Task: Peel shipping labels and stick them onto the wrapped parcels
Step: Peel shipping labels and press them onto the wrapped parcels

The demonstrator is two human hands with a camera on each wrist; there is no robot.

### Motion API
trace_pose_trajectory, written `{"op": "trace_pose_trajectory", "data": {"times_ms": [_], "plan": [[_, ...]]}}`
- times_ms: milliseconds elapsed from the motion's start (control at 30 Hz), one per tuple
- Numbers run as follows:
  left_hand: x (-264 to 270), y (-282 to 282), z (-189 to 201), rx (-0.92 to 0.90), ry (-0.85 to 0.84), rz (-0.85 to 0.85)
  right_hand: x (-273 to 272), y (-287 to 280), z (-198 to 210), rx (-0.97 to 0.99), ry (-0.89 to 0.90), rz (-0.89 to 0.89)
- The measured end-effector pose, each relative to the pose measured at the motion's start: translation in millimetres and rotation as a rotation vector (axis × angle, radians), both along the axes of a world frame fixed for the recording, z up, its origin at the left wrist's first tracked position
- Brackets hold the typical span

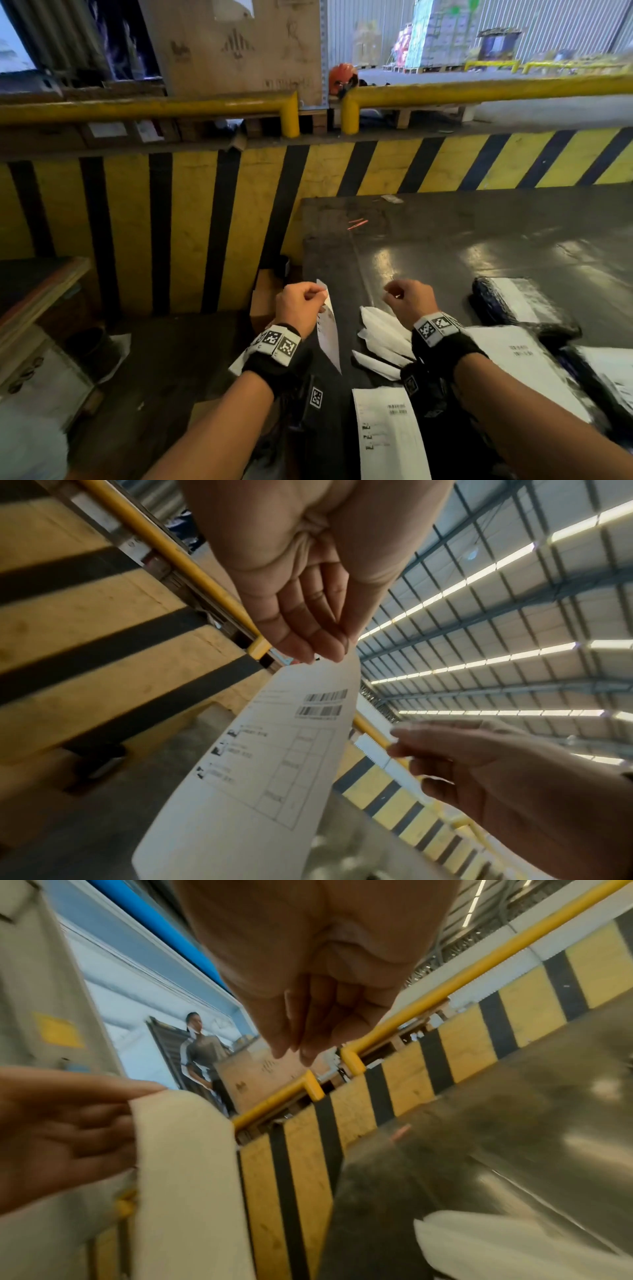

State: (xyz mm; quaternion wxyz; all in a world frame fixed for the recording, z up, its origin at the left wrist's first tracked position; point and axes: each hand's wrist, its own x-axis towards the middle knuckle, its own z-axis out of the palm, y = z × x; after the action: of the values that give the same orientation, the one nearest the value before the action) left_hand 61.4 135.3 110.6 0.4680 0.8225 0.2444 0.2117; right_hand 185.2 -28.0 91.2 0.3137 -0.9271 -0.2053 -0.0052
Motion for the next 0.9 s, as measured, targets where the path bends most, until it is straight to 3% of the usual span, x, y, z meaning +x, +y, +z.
{"op": "trace_pose_trajectory", "data": {"times_ms": [100, 233, 600, 900], "plan": [[15.7, -13.4, 20.9, -0.071, -0.083, -0.026, -19.1, -7.3, 37.1, 0.101, -0.060, 0.126], [38.4, -38.5, 51.6, -0.148, -0.199, -0.064, -37.1, -27.6, 70.2, 0.095, -0.139, 0.225], [80.1, -148.3, 95.5, -0.332, -0.307, -0.276, -24.2, -124.2, 105.1, 0.095, -0.392, -0.071], [111.6, -229.7, 135.8, -0.836, -0.237, -0.542, 20.3, -214.1, 137.4, 0.111, -0.514, -0.094]]}}
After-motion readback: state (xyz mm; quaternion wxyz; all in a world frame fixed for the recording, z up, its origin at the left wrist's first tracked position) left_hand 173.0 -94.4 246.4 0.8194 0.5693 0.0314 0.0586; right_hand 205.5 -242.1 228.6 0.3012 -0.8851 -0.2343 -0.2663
